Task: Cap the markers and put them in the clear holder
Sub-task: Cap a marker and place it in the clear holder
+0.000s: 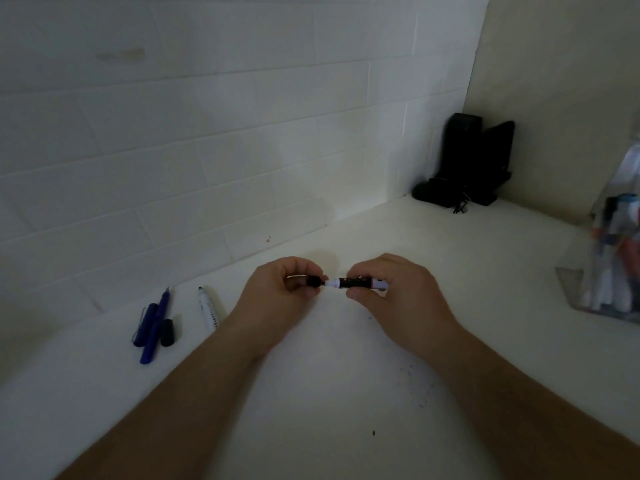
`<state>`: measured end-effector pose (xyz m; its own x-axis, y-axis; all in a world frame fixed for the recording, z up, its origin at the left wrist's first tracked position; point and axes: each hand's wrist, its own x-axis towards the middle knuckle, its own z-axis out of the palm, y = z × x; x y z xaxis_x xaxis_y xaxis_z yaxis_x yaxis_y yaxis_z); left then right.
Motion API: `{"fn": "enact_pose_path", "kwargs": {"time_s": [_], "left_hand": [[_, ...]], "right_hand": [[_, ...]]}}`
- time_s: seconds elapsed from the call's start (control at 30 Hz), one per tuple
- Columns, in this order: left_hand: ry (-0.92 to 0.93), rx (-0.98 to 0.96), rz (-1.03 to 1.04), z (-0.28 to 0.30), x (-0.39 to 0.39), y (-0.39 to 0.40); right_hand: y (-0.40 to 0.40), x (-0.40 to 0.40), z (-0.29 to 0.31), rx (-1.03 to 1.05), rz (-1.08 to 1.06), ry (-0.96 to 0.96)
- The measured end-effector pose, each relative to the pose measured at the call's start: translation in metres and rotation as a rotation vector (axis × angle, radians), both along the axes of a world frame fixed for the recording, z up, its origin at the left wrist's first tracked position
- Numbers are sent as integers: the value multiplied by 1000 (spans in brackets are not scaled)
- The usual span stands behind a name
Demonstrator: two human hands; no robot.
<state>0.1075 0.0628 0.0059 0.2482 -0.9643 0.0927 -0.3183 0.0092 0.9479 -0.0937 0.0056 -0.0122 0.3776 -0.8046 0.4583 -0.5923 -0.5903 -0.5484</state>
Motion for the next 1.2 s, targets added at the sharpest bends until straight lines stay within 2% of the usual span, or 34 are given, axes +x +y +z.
{"fn": "enact_pose_path", "kwargs": {"time_s": [0.13, 0.27, 0.43, 0.6, 0.8, 0.97, 1.07, 1.2], "left_hand": [[-76, 14, -13, 2, 0, 2], [-313, -1, -8, -1, -5, 1], [-436, -38, 25, 0, -9, 3], [-427, -72, 4, -1, -14, 2], [-476, -79, -44, -4, -13, 2], [-485, -88, -77, -4, -13, 2], [-472, -107, -63, -1, -18, 4], [-456, -106, -13, 3, -29, 6]], "right_hand": [[-2, -2, -1, 5, -38, 47], [-2, -4, -2, -6, -59, 95], [-1, -5, 0, -80, -85, 188], [-3, -5, 2, -10, -20, 86], [0, -2, 12, 79, -46, 149], [5, -3, 15, 201, -33, 110], [7, -4, 23, 189, -18, 117], [14, -11, 46, 21, -95, 414]]}}
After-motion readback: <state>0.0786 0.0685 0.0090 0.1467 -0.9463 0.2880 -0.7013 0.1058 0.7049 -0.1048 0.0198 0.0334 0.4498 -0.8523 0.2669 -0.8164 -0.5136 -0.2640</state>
